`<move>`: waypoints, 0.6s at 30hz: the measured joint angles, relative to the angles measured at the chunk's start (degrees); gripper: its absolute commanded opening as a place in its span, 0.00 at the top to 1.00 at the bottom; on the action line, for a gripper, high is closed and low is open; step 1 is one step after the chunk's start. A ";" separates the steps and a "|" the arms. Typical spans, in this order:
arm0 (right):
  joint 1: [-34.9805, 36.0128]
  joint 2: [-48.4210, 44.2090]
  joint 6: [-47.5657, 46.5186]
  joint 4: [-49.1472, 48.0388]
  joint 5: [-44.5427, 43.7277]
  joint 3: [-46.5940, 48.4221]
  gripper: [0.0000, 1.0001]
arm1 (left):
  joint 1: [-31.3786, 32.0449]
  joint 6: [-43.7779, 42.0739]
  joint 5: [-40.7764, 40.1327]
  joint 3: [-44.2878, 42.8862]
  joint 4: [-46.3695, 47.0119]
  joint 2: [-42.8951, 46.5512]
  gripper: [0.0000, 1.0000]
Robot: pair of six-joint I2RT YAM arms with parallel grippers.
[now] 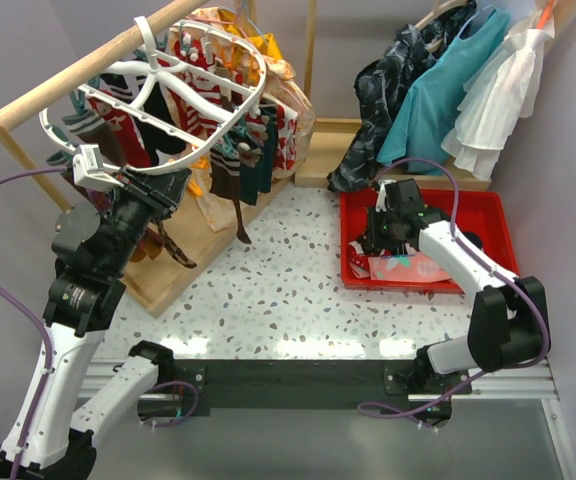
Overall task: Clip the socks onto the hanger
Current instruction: Pick up the sock from the bin.
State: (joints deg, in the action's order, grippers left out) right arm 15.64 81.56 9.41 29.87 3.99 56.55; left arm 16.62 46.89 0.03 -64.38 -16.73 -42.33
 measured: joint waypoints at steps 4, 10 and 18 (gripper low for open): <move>0.00 -0.66 0.00 0.13 -1.31 0.00 0.71 | 0.00 0.00 0.15 0.02 0.09 0.00 0.84; 0.00 -0.63 -0.31 0.15 -1.44 0.00 0.70 | 0.00 0.00 0.31 0.02 0.35 0.07 0.84; 0.00 0.96 -1.11 0.04 -1.25 -0.07 0.71 | 0.00 0.00 0.42 0.02 0.39 0.15 0.85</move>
State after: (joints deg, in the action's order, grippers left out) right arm 15.64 82.52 8.29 29.91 2.74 56.49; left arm 16.62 46.89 0.45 -64.36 -16.34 -42.17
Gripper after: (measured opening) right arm 0.310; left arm 0.256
